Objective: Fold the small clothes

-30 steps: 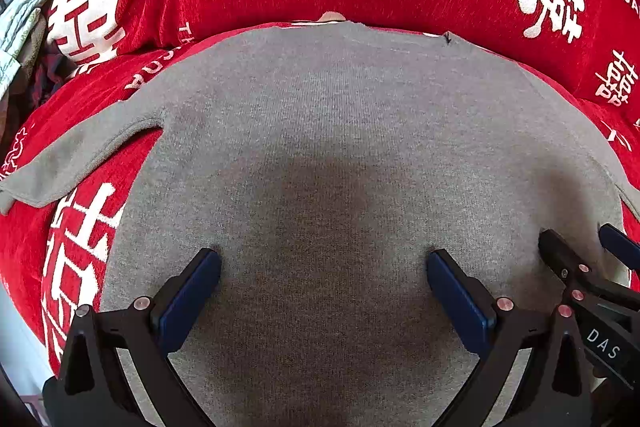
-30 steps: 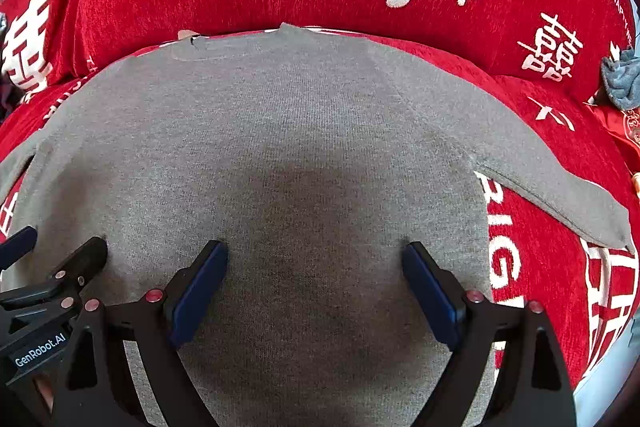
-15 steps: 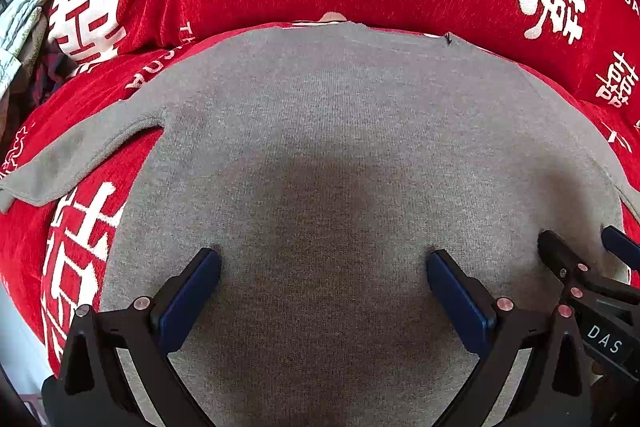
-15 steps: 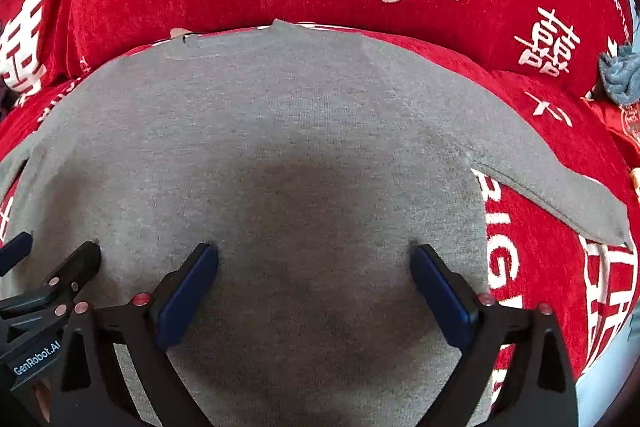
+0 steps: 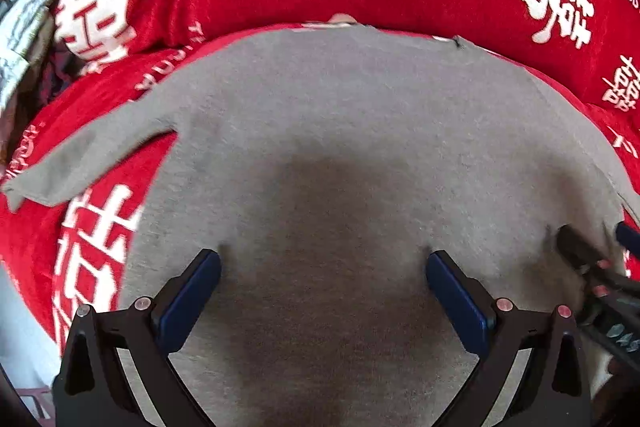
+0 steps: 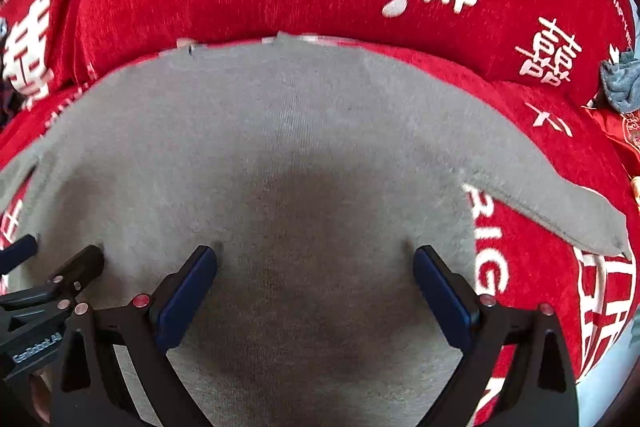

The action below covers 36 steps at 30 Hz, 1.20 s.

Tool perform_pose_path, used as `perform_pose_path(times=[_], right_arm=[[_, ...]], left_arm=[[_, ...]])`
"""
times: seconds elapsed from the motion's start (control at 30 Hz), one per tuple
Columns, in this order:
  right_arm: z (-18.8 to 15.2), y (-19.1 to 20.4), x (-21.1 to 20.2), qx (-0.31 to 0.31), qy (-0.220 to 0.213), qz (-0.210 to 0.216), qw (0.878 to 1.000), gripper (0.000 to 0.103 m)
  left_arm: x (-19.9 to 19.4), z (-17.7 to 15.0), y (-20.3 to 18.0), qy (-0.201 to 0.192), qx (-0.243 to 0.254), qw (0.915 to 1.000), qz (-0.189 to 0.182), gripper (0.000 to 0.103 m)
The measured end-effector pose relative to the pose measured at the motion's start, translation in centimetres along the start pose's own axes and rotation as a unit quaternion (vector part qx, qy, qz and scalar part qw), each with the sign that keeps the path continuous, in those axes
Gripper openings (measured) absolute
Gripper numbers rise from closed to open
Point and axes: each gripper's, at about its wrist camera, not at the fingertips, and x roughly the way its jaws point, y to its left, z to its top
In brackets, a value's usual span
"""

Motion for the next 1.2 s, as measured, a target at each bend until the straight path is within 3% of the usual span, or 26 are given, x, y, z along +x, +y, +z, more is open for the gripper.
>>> perform_pose_path(times=[0.4, 0.63, 0.9, 1.2], right_arm=[[1.5, -3.3, -1.3, 0.014, -0.024, 0.018, 0.999, 0.099], [2.5, -10.5, -2.1, 0.071, -0.03, -0.007, 0.997, 0.099], [1.2, -20.9, -2.8, 0.15, -0.028, -0.05, 0.987, 0.099], [-1.1, -28.7, -3.7, 0.203, -0.029, -0.076, 0.976, 0.099]], left_arm=[[-1.4, 1.5, -2.8, -0.011, 0.028, 0.9994, 0.017, 0.103], [-2.6, 2.8, -8.6, -0.018, 0.068, 0.9975, 0.0, 0.103], [-3.1, 3.0, -17.0, -0.017, 0.119, 0.9922, -0.031, 0.103], [-4.0, 2.8, -24.1, -0.017, 0.162, 0.9856, -0.044, 0.103]])
